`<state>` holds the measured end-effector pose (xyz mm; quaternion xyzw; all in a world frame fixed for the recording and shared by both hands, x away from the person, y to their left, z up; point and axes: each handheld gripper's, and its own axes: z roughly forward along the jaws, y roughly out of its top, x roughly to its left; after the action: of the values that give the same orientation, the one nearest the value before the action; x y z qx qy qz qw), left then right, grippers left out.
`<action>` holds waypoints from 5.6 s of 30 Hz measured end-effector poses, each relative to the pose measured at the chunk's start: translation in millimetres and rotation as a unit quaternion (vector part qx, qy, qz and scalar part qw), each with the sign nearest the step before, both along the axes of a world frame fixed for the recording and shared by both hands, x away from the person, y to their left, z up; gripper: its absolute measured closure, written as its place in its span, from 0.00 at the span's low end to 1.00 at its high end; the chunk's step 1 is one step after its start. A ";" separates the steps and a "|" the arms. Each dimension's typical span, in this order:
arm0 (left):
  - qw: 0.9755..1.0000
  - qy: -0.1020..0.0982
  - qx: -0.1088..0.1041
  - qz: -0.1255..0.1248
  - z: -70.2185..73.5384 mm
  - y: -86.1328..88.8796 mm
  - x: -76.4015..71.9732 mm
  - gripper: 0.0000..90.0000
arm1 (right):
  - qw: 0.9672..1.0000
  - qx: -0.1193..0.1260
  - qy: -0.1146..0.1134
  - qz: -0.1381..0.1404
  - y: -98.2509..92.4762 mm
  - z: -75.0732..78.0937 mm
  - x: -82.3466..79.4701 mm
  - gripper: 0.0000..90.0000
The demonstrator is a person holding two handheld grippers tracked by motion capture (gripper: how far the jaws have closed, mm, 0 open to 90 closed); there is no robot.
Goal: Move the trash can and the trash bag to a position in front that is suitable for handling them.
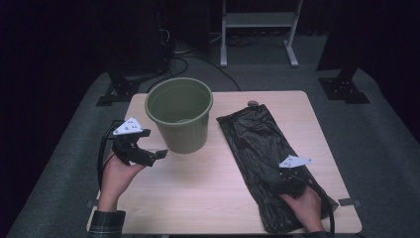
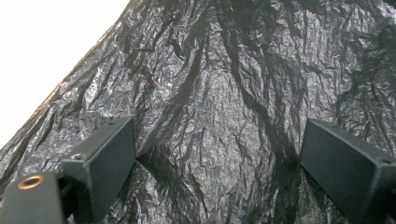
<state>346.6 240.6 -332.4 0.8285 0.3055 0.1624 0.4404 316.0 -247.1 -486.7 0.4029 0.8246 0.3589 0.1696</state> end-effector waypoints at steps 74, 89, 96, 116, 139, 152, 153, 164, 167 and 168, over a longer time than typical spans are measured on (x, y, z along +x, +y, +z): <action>1.000 0.028 0.013 -0.001 23.2 -7.4 75.9 0.00 | 1.000 0.000 0.000 -0.001 0.1 -0.1 0.0 0.10; 1.000 0.011 0.008 -0.028 21.4 -29.4 33.6 0.00 | 1.000 0.000 0.001 -0.001 0.1 0.1 -0.1 0.10; 0.999 0.011 0.007 -0.046 20.9 -39.3 18.7 0.00 | 1.000 0.000 0.001 -0.001 0.1 0.0 -0.1 0.10; 0.996 0.015 -0.007 -0.085 19.4 -51.2 -16.1 0.00 | 1.000 0.000 0.000 0.000 0.0 -0.1 0.0 0.10; 0.998 -0.003 -0.021 -0.060 39.3 -33.0 -15.0 0.00 | 1.000 0.000 0.000 0.000 0.1 -0.1 0.0 0.10; 0.999 -0.009 -0.030 -0.038 28.1 -8.6 -34.5 0.00 | 1.000 0.000 0.000 0.000 0.1 -0.1 0.0 0.10; 0.999 -0.009 -0.032 -0.036 27.1 -7.5 -35.7 0.00 | 1.000 0.000 0.000 -0.001 0.1 0.0 -0.1 0.10; 0.999 -0.013 -0.037 -0.026 -3.5 2.1 -46.8 0.00 | 1.000 0.000 0.000 0.000 0.0 -0.1 -0.1 0.10; 0.999 -0.009 -0.036 -0.027 -11.4 2.6 -46.6 0.00 | 1.000 0.000 0.000 -0.001 0.1 0.0 -0.1 0.10; 0.999 -0.006 -0.035 -0.027 -15.2 2.6 -46.3 0.00 | 1.000 0.000 0.000 -0.001 0.1 0.0 -0.1 0.10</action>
<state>300.3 243.2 -347.6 0.8193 0.2860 0.1448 0.4754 315.9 -247.1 -486.7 0.4033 0.8245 0.3587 0.1701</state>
